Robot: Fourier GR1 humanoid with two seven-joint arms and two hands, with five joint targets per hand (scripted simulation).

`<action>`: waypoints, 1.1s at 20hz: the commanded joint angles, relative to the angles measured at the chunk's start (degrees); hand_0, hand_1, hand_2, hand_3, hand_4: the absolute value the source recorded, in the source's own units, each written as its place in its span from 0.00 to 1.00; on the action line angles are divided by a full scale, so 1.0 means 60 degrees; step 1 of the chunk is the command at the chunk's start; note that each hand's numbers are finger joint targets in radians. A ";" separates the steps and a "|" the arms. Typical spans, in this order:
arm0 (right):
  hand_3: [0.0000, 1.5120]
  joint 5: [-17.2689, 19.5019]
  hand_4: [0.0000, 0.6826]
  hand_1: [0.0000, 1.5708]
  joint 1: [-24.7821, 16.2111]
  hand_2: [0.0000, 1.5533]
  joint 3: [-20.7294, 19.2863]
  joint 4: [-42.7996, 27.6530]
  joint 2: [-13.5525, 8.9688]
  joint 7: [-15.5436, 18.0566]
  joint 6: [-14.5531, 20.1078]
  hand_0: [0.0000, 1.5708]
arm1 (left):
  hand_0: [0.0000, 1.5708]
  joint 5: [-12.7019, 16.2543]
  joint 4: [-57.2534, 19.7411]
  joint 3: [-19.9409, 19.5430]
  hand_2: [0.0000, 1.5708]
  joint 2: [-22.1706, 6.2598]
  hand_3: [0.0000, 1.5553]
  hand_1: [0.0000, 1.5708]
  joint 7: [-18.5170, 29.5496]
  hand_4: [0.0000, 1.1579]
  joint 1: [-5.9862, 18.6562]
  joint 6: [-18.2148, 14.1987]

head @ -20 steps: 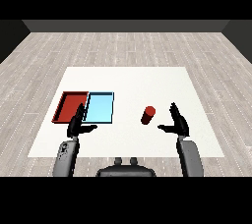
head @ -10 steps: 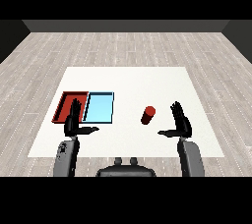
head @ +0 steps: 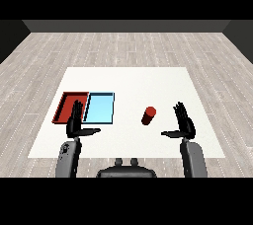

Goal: Pick the red can and put it in the red box

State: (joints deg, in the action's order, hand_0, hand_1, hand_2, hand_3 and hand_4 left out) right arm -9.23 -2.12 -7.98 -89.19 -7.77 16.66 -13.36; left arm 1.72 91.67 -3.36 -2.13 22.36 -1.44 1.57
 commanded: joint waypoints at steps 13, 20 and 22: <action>0.00 -0.0305 0.00 0.00 0.0534 0.00 -0.0125 0.0788 0.0207 0.0016 -0.0231 0.00 | 0.00 -0.0048 -0.0675 0.0000 0.00 0.0066 0.00 0.00 0.0387 0.00 0.0338 -0.0136; 0.00 -0.0044 0.00 0.00 0.1749 0.00 0.0008 0.2587 0.0663 0.0391 0.0417 0.00 | 0.00 0.0403 0.0165 -0.0086 0.00 -0.0121 0.00 0.00 -0.0142 0.00 -0.0127 0.0234; 0.00 0.0213 0.00 0.00 0.1662 0.00 0.0331 0.2449 0.0879 0.0175 0.0726 0.00 | 0.00 0.0103 0.0369 0.0141 0.00 0.0065 0.00 0.00 -0.0294 0.00 -0.0150 -0.0120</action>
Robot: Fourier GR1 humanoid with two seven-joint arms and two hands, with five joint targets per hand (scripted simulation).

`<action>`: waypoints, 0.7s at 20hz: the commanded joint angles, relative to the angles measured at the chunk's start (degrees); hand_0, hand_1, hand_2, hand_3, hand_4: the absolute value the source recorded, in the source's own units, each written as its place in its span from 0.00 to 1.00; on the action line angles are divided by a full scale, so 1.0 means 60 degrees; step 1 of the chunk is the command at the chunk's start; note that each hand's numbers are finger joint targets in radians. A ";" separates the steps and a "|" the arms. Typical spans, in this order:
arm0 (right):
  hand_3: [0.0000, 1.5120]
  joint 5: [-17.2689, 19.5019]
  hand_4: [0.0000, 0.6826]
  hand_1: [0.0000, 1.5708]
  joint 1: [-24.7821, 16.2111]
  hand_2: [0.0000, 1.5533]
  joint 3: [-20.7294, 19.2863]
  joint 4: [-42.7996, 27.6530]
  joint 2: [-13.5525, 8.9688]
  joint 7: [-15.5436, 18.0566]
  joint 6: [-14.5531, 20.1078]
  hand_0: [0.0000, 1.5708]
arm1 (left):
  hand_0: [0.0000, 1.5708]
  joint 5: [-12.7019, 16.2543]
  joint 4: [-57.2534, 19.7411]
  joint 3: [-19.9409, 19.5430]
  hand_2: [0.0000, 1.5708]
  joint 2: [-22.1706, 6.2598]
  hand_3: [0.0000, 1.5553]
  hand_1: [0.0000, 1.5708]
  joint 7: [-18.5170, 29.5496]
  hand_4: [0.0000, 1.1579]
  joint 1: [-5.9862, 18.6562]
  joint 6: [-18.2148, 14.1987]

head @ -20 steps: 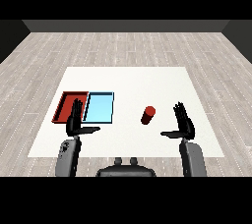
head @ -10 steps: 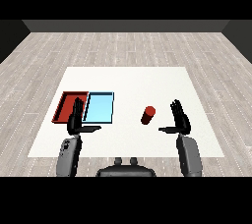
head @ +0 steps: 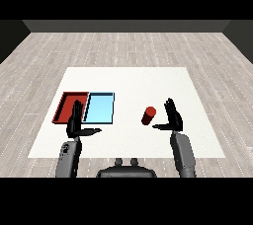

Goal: Pick the red can and put it in the red box

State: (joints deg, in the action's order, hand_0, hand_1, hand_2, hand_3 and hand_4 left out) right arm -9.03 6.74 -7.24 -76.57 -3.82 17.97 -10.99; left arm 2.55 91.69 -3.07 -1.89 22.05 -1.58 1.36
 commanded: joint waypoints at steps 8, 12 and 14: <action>0.00 -0.0342 0.00 0.00 0.0793 0.00 0.0040 0.1595 0.0276 0.0481 -0.0022 0.00 | 0.00 0.0757 0.0094 -0.0487 0.00 -0.0352 0.00 0.00 -0.0460 0.00 0.0375 0.0435; 0.00 -0.0524 0.00 0.00 0.0959 0.00 -0.0011 0.1538 0.0230 0.0218 0.0145 0.00 | 0.00 0.0604 -0.0079 -0.0381 0.00 -0.0256 0.00 0.00 -0.0264 0.00 0.0245 0.0365; 0.00 -0.0330 0.00 0.00 0.1296 0.00 -0.0182 0.3280 0.0293 0.1614 -0.0020 0.00 | 0.00 0.0393 0.0275 -0.0286 0.00 -0.0235 0.00 0.00 -0.0235 0.00 0.0049 0.0234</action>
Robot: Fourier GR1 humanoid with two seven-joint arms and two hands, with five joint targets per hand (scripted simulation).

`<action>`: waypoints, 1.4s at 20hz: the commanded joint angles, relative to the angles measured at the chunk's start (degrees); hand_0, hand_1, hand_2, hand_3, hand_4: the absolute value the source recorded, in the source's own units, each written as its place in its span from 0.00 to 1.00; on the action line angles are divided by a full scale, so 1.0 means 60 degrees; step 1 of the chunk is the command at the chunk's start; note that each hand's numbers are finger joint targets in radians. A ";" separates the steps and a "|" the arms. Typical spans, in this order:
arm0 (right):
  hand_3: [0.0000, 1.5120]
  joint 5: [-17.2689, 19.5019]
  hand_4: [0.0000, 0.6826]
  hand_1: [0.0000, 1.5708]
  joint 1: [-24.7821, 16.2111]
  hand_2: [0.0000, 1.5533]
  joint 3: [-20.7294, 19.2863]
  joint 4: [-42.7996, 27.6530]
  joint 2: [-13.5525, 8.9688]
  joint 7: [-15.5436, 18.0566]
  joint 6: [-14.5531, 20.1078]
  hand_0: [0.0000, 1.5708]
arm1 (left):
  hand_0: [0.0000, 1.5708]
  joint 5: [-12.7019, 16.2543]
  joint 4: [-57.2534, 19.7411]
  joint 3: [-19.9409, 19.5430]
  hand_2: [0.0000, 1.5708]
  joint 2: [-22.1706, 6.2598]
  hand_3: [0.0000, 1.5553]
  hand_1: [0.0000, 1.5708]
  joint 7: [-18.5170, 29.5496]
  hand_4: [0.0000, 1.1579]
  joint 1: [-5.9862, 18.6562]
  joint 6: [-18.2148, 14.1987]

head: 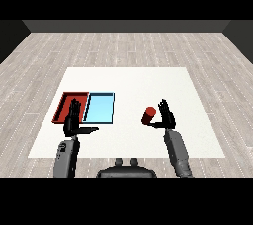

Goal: Pick the red can and put it in the red box

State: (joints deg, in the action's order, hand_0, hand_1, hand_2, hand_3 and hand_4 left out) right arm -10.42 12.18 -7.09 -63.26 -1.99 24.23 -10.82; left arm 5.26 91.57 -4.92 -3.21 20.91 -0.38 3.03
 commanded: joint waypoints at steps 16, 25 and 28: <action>0.00 -0.0265 0.00 0.00 0.1399 0.00 0.0011 0.2061 0.0070 0.0478 0.0282 0.00 | 0.00 -0.0162 0.1202 0.0479 0.00 0.0271 0.00 0.00 0.0327 0.00 -0.1481 0.0116; 0.00 -0.0091 0.00 0.00 0.1805 0.00 0.0031 0.2625 -0.0075 0.0782 0.0496 0.00 | 0.00 -0.0036 0.0128 0.0102 0.00 0.0168 0.00 0.00 0.0317 0.00 -0.0392 0.0050; 0.00 -0.0207 0.00 0.00 0.1562 0.00 0.0292 0.2210 0.0297 0.0439 0.0876 0.00 | 0.00 -0.0175 0.0862 0.0231 0.00 0.0254 0.00 0.00 -0.0179 0.00 -0.0265 -0.0314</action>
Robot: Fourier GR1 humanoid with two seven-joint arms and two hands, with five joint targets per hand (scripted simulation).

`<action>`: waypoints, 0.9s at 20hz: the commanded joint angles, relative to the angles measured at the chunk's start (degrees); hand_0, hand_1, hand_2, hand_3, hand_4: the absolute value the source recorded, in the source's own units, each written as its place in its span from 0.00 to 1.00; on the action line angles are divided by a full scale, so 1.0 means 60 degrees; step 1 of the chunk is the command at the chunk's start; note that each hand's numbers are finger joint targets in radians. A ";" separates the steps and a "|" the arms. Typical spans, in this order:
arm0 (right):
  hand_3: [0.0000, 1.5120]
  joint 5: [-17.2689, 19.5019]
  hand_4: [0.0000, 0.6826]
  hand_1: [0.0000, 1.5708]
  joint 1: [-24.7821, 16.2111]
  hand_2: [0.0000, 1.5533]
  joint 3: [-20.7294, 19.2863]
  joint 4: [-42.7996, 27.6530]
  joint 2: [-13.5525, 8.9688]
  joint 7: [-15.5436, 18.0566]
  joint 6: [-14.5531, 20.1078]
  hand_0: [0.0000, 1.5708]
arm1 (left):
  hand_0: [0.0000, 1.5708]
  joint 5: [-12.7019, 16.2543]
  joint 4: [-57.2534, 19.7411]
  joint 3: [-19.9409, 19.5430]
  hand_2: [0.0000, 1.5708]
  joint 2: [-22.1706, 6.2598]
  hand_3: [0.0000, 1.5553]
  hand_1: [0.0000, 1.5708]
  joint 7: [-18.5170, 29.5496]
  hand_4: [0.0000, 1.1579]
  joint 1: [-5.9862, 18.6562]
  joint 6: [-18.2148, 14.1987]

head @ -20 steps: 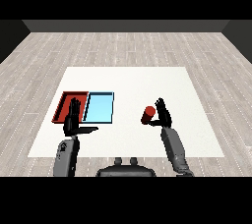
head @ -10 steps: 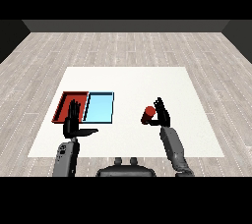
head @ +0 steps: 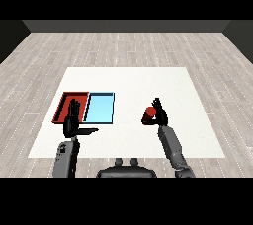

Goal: Pick the red can and put it in the red box

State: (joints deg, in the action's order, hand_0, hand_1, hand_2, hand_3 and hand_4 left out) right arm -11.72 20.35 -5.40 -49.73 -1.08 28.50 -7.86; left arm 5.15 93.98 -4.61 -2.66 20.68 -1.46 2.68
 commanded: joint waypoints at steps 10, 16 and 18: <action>0.00 -0.0018 0.00 0.00 0.0624 0.00 0.0397 0.1040 0.0169 0.0596 0.0656 0.00 | 0.00 -0.0085 0.0130 0.0102 0.00 0.0054 0.00 0.00 0.0343 0.00 -0.0584 0.0120; 0.00 -0.0304 0.00 0.00 0.1294 0.00 0.0545 0.1567 0.0171 0.0333 0.0774 0.00 | 0.00 -0.0262 -0.0361 0.0116 0.00 0.0162 0.00 0.00 -0.0054 0.00 0.0454 -0.0324; 0.00 -0.0005 0.00 0.00 0.0559 0.00 0.0258 0.1027 0.0057 0.0445 0.0103 0.00 | 0.00 -0.0020 0.0202 -0.0018 0.00 -0.0055 0.00 0.00 -0.0061 0.00 -0.0361 0.0051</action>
State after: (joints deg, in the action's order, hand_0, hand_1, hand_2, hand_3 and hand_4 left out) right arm -12.54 24.91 -4.19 -44.54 -1.03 28.76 -6.27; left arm 4.80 93.58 -4.72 -2.68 20.78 -1.61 2.45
